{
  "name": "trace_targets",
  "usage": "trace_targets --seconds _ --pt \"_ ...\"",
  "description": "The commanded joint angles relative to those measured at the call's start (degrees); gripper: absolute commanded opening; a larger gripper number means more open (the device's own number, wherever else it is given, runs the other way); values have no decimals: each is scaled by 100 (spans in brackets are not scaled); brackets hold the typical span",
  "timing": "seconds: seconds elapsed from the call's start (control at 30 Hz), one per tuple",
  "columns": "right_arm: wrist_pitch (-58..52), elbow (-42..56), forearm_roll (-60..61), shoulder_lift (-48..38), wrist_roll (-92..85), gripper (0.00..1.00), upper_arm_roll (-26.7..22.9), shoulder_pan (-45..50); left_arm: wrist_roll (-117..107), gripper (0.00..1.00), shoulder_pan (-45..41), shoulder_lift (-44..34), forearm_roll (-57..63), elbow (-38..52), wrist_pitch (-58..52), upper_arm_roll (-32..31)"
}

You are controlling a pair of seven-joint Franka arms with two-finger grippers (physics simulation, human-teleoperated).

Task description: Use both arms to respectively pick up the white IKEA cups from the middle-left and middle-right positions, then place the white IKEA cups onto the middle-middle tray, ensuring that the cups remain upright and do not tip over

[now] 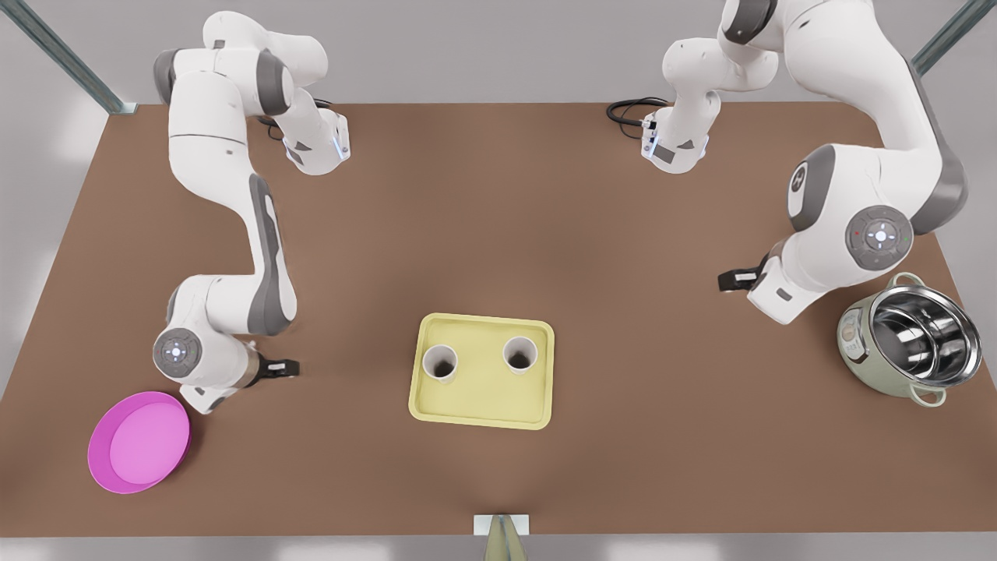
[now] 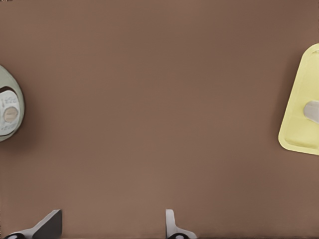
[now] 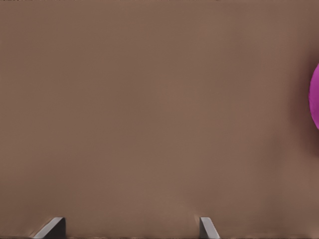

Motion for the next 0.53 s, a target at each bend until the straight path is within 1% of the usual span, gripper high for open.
trace_targets --seconds 0.0,0.03,0.1,0.13,0.2,0.27,0.3,0.33,0.5 --pt "-798 -9 -732 -417 -124 100 -56 -89 1882 100 -23 5 -24 2 -99 -4" --pt "-1069 -35 -741 -768 -133 100 -30 -124 1838 100 -14 5 -41 2 -99 -4" --pt "-1291 -316 -750 -1479 -229 100 383 -660 1803 100 -23 14 -50 -15 -108 -4" --pt "-1589 -484 -741 -1911 -229 100 664 -862 1803 100 -5 14 -50 -15 -108 -4" --pt "-2072 -528 -732 -2306 -229 100 954 -1125 1803 100 -5 14 -76 -7 -117 -4" --pt "-2626 -536 -724 -2631 -247 100 999 -1275 1812 100 4 14 -138 -15 -117 -4" --pt "-2741 -536 -724 -2720 -282 100 1007 -1336 1803 100 -5 14 -138 -15 -117 -4" --pt "-2820 -545 -724 -2755 -308 100 1157 -1477 1803 100 -5 14 -138 -15 -117 -4" --pt "-2855 -598 -724 -2790 -326 100 1166 -1504 1803 100 12 40 -226 -24 -117 -30"
